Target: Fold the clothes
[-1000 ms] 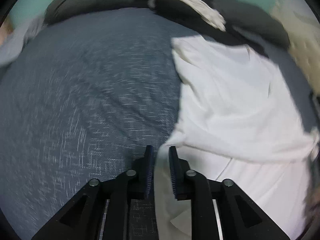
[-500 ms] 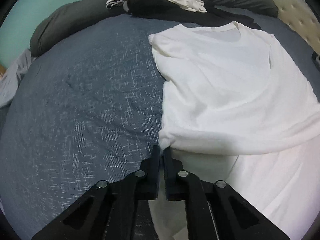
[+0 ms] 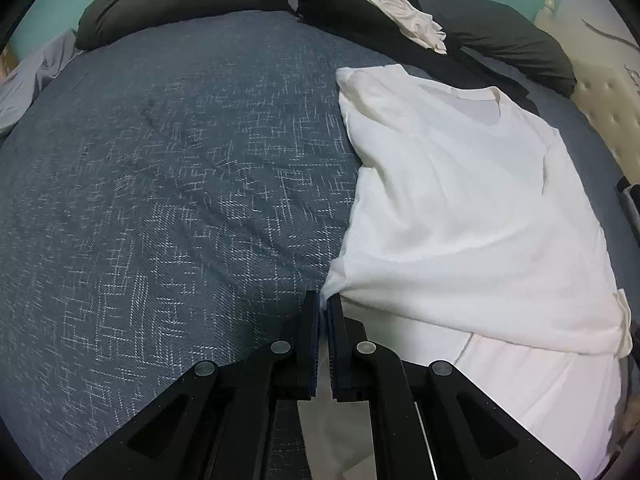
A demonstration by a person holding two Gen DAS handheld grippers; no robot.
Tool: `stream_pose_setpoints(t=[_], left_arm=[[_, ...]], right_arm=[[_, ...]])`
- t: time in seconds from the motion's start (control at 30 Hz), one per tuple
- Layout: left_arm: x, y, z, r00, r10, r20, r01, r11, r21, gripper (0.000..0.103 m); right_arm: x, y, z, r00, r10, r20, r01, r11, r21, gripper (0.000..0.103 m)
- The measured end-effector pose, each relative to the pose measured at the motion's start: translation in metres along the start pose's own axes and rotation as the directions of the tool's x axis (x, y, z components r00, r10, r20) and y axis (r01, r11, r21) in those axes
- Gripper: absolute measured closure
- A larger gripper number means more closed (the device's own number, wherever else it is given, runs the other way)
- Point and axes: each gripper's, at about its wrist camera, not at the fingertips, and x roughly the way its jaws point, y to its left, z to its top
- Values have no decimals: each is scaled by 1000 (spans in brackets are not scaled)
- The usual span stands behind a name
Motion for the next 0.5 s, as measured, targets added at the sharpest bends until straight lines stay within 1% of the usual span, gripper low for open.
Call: stream_pose_setpoints(t=[0.07,0.13,0.17,0.2,0.23,0.3,0.37,0.43,0.5], left_arm=[[2,0,2,1000,-3,-3,3,1000,5,99],[3,-1,3,1000,1,-6,-1,1000,16,99],[3,-2,3,1000,4,-7,-4,1000,23,99],[4,-2,3,1000,5,-8,-5,1000,24,99],[4,-2,4,1000,5,-9,-4,1000,24,99],[4,-2,4,1000,4,-11,-4,1000,23,99],[6,-2,5,1000,4,-12,-3,1000,24,99],[6,-2,5,1000,3,-13,-2,1000,26,99],[6,-2,5,1000,1,-14,-1,1000,28,98]], right_arm=[[-6,2,2,1000,-9,24,9,1000,-6,93],[-9,8,5,999,-8,40,9,1000,-25,85],[-7,15,4,999,-19,33,21,998,-56,70],[-4,21,4,999,-31,27,33,996,-87,58],[-1,27,3,999,-51,17,52,991,-120,58],[11,36,-2,993,-118,-7,115,976,-184,58],[19,34,-4,982,-187,-13,181,964,-193,58],[20,23,-4,974,-224,-15,220,964,-152,58],[14,13,-3,974,-228,-5,226,968,-109,58]])
